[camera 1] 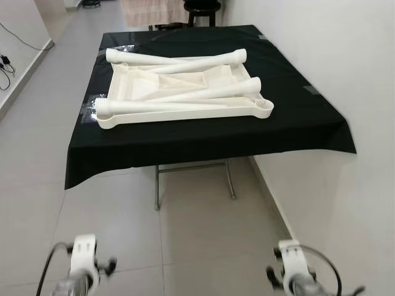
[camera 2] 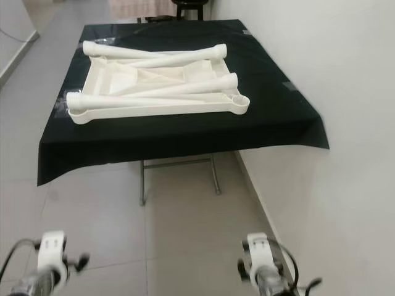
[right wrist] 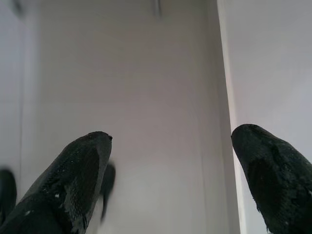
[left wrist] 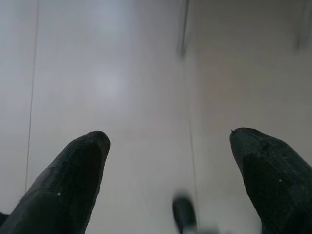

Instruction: Building children table

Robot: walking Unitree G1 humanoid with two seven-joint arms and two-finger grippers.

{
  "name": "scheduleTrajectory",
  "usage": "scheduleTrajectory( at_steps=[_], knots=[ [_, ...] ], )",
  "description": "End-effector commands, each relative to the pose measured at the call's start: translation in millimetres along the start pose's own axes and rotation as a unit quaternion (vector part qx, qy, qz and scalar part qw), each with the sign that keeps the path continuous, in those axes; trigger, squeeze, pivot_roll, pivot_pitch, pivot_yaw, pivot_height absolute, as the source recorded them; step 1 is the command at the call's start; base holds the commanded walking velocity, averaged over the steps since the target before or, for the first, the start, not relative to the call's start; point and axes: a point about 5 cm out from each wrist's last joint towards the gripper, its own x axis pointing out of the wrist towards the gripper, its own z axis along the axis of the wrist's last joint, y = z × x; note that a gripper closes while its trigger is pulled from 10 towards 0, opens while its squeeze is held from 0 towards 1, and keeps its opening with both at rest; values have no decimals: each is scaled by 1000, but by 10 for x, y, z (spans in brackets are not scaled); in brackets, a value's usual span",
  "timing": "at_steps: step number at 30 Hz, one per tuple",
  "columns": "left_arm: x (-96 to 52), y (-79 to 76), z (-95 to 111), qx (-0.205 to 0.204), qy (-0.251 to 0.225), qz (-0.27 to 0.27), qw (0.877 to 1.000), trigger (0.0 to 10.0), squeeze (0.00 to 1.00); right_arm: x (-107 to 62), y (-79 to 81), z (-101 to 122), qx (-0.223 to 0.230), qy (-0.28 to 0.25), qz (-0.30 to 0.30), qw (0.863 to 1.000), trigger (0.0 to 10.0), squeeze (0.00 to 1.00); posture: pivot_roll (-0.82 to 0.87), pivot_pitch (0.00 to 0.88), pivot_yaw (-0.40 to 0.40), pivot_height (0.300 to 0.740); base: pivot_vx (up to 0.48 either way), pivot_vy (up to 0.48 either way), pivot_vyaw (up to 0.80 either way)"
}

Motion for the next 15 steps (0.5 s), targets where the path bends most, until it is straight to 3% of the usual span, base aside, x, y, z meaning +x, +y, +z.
scheduleTrajectory(
  at_steps=[1,3,5,8,10,11,12,15],
  knots=[
    [-53,41,-166,-5,25,2,1000,10000,0,-20,34,-103,-5,13,10,1000,10000,0,-38,46,-28,740,0,0,0],
    [-18,-37,87,10,-46,-40,998,10000,0,22,50,280,-27,-65,42,997,10000,0,-40,16,-27,740,0,0,0],
    [-43,-172,345,27,-128,-85,988,10000,0,-2,69,667,-21,-150,89,984,10000,0,-39,0,-26,740,0,0,0],
    [-67,-228,416,33,-153,-99,983,10000,0,-22,72,766,-18,-174,103,979,10000,0,-38,0,-27,740,0,0,0],
    [-157,-393,541,40,-196,-133,971,10000,0,-79,72,916,-9,-218,122,968,10000,0,-32,0,-29,740,0,0,0],
    [-157,-393,541,40,-196,-133,971,10000,0,-79,72,916,-9,-218,122,968,10000,0,-32,0,-29,740,0,0,0],
    [-248,-522,625,46,-225,-154,961,10000,0,-146,87,1029,-3,-253,140,957,10000,0,-25,0,-29,740,0,0,0],
    [-321,-611,680,49,-244,-169,954,10000,0,-199,100,1104,1,-276,152,949,10000,0,-25,0,-29,740,0,0,0]
  ],
)
